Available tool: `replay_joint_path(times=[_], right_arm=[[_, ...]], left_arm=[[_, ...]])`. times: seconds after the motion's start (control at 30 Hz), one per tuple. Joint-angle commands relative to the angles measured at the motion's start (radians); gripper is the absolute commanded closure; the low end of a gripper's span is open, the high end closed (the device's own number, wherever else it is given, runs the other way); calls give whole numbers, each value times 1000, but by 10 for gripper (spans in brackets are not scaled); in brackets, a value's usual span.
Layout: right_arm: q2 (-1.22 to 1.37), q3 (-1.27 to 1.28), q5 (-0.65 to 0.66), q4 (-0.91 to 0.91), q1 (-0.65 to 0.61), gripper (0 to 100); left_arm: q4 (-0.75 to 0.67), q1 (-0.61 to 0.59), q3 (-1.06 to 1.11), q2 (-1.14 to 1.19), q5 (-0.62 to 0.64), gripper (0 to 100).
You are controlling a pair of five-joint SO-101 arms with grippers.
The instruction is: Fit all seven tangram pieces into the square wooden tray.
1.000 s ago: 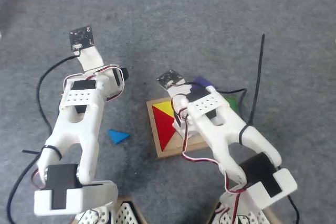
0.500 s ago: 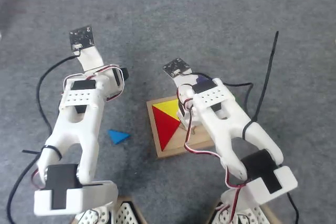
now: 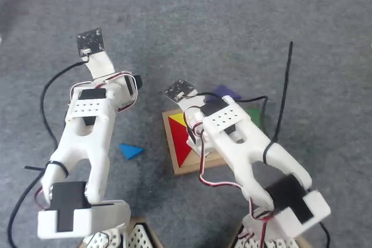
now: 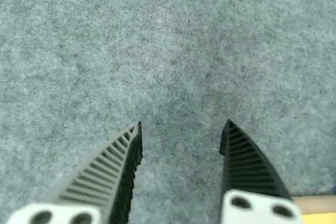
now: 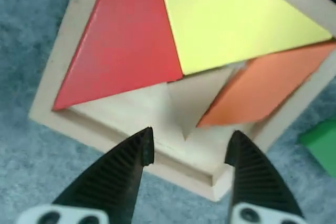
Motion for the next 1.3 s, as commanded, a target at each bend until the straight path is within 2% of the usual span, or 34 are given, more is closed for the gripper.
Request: replay_joint_path(times=[0.0,0.33,0.87,1.0,1.13,1.27], right_arm=[[35,-12,21,-70,-7,712],[133,-183,18,-48,99,706],[128,-238,-29,-47,102,706],[59,-232,-52,-44,105,706],[-73,-230,-58,-4,160,706],[-202,-230,-23,54,292,706]], left_arm=[[-17,5,-8,-46,-9,764],[-17,5,-10,-46,-9,764],[-17,5,-12,-46,-9,764],[-17,5,-12,-46,-9,764],[-17,5,-12,-46,-9,764],[-17,5,-12,-46,-9,764]])
